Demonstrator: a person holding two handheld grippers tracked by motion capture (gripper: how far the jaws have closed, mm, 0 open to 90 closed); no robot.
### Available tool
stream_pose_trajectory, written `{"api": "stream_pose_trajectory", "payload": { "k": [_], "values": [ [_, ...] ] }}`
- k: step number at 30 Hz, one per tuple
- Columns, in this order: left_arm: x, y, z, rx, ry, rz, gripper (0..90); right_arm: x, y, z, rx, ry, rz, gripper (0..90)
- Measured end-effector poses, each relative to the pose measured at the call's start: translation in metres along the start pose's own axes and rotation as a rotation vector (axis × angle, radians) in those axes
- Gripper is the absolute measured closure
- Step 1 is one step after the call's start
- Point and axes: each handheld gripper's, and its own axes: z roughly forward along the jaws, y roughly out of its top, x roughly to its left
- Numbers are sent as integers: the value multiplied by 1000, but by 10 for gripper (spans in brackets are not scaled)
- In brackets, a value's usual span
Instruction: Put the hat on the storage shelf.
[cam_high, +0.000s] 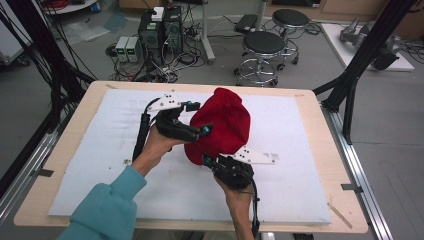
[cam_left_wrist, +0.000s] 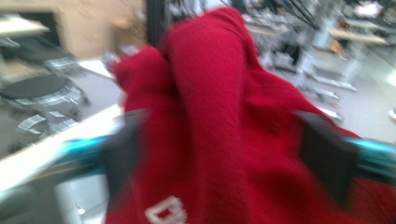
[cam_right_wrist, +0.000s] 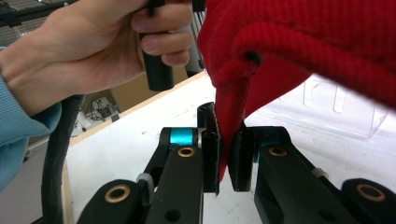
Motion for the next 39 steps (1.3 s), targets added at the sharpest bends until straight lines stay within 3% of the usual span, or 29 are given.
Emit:
{"api": "stream_pose_trajectory", "payload": {
  "k": [1,2,5,9,17,20,26,30,32,39],
  "values": [
    [-1,-1,-2,-2,12,24,53,0,0,0,-1,0,1,856],
    [1,-1,-4,-31,6,19,53,0,0,1,2,-1,-3,856],
    [6,0,-11,-55,6,3,53,1,0,0,0,-5,-7,856],
    [9,1,-21,-55,1,11,53,0,1,0,0,-15,-12,856],
    [16,-6,-60,-8,58,77,53,-2,6,0,9,-45,-30,856],
    [21,-19,-83,2,103,68,53,-3,9,0,5,-51,-35,855],
    [27,-53,-131,40,194,98,53,-7,25,2,1,-88,-76,855],
    [30,-80,-158,47,234,70,53,-12,40,10,14,-115,-106,855],
    [32,-94,-168,44,247,35,53,-16,45,13,23,-129,-121,855],
    [30,-129,-193,23,302,18,53,-28,57,23,26,-175,-139,855]
  ]
}}
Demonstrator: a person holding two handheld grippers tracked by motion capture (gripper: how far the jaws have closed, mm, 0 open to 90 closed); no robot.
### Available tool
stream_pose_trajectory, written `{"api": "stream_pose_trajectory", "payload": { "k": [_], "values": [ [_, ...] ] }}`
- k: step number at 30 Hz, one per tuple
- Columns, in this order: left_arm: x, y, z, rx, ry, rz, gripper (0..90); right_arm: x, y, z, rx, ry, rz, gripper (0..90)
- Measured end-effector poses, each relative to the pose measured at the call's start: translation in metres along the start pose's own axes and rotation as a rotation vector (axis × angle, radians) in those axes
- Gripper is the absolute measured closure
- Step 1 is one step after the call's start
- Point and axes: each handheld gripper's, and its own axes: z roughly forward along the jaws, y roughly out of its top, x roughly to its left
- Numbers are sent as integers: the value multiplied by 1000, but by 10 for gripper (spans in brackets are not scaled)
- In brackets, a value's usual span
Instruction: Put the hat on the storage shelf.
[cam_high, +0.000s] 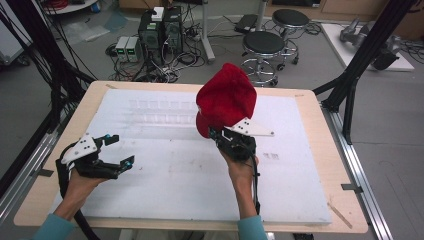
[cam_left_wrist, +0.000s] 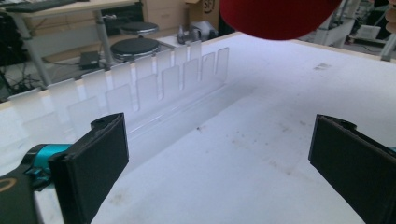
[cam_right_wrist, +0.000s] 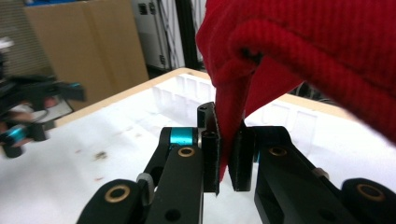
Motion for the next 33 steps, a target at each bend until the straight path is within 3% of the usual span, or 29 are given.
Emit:
{"api": "stream_pose_trajectory", "payload": {
  "k": [9,20,26,29,33],
  "values": [
    [0,-28,-10,-18,30,-31,53,-27,13,30,35,-53,-11,855],
    [1,-37,-13,-47,58,-48,53,-42,9,62,76,-73,-13,855],
    [2,-42,-14,-47,65,-67,53,-49,4,70,94,-85,-11,855],
    [1,-42,-13,-41,67,-57,53,-52,3,73,88,-82,5,855],
    [1,-42,-13,-40,72,-56,53,-51,5,80,96,-89,-13,855]
  ]
}}
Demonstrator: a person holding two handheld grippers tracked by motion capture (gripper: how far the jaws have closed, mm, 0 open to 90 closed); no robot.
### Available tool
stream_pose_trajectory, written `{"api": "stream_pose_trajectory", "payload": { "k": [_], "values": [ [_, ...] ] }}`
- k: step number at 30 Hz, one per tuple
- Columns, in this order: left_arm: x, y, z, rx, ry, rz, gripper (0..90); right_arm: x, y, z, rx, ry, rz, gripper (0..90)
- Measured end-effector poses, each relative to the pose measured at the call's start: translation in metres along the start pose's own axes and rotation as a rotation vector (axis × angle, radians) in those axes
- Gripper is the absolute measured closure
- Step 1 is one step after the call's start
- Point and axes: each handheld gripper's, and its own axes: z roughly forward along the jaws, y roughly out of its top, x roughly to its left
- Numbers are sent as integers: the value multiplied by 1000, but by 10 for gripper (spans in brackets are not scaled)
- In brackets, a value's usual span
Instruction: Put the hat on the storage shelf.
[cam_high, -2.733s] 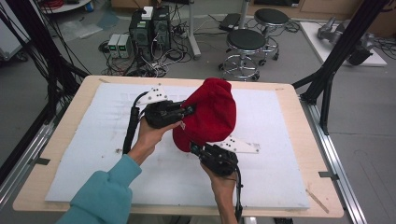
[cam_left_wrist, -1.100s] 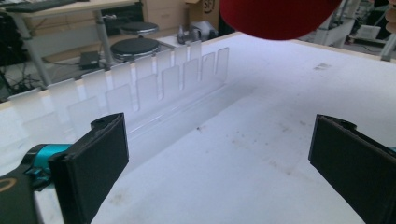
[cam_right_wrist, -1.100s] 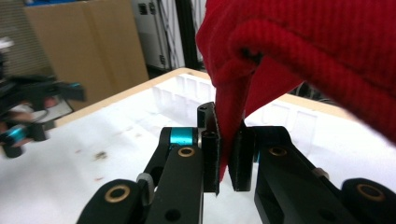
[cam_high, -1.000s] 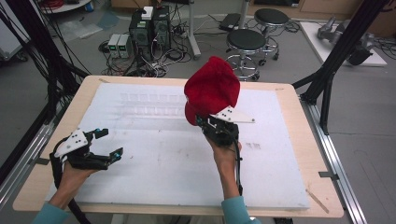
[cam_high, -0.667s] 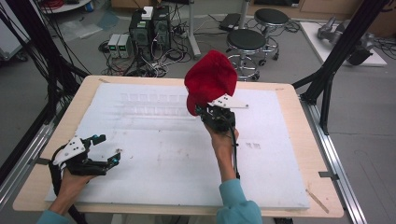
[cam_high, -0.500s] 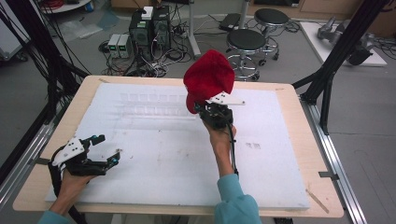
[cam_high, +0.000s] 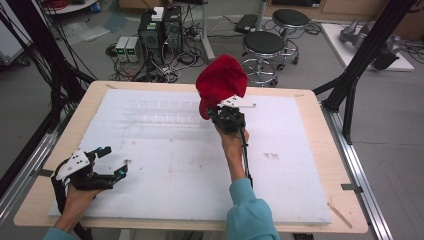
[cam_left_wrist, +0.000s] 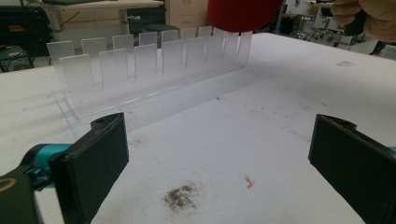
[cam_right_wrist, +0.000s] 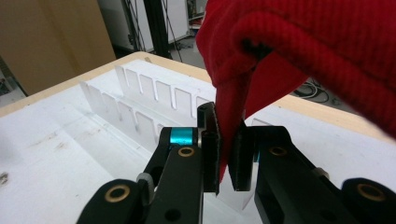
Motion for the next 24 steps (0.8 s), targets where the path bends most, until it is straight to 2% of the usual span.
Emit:
{"api": "stream_pose_trajectory", "payload": {
  "k": [10,16,24],
  "values": [
    [-1,0,0,1,2,5,53,3,0,1,8,-11,-1,855],
    [-1,0,0,1,2,6,53,7,2,1,34,-24,-31,854],
    [-1,0,0,0,0,7,53,9,-3,10,72,-29,-30,854]
  ]
}}
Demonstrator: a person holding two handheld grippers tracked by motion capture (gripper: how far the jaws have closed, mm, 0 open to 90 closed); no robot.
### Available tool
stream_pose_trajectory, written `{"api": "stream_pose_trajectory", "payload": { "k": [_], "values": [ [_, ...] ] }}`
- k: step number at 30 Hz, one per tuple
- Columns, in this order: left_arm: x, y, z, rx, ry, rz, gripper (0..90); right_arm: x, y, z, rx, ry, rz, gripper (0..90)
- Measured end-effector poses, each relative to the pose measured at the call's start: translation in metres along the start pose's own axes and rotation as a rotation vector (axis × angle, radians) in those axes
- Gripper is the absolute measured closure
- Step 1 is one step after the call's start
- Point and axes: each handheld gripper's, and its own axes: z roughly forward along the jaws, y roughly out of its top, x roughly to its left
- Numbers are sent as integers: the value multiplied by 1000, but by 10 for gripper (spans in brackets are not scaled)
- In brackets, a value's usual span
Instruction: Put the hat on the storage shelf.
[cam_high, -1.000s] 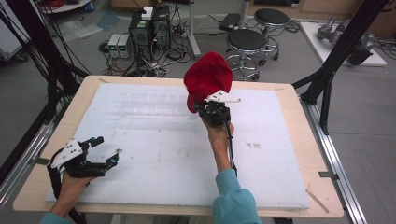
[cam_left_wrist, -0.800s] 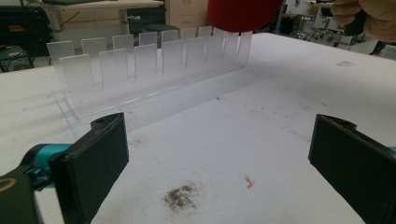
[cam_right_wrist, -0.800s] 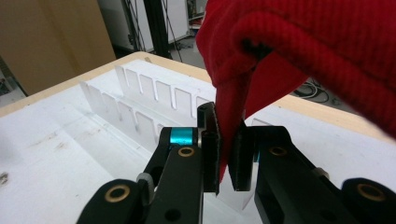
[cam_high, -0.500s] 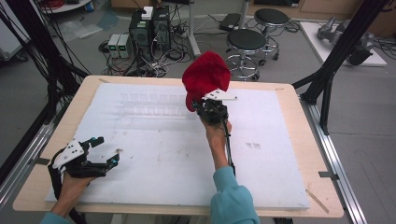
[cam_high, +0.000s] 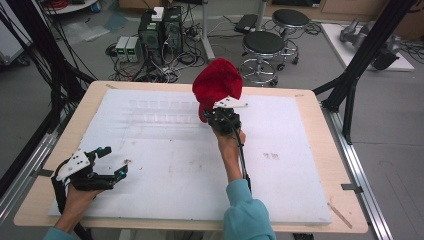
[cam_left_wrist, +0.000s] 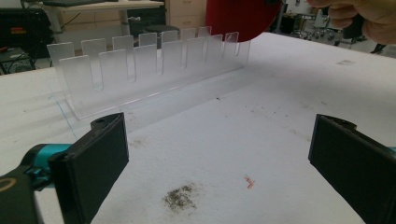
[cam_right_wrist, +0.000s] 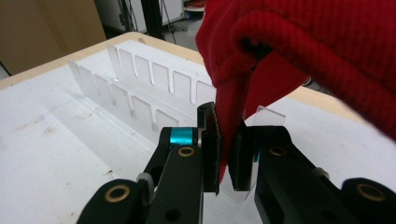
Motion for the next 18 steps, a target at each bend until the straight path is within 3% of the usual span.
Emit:
{"api": "stream_pose_trajectory", "payload": {
  "k": [7,18],
  "values": [
    [-1,0,-1,-5,5,5,53,-1,-7,10,43,6,18,854],
    [0,-1,-1,-11,13,-4,53,2,-11,10,61,7,8,853]
  ]
}}
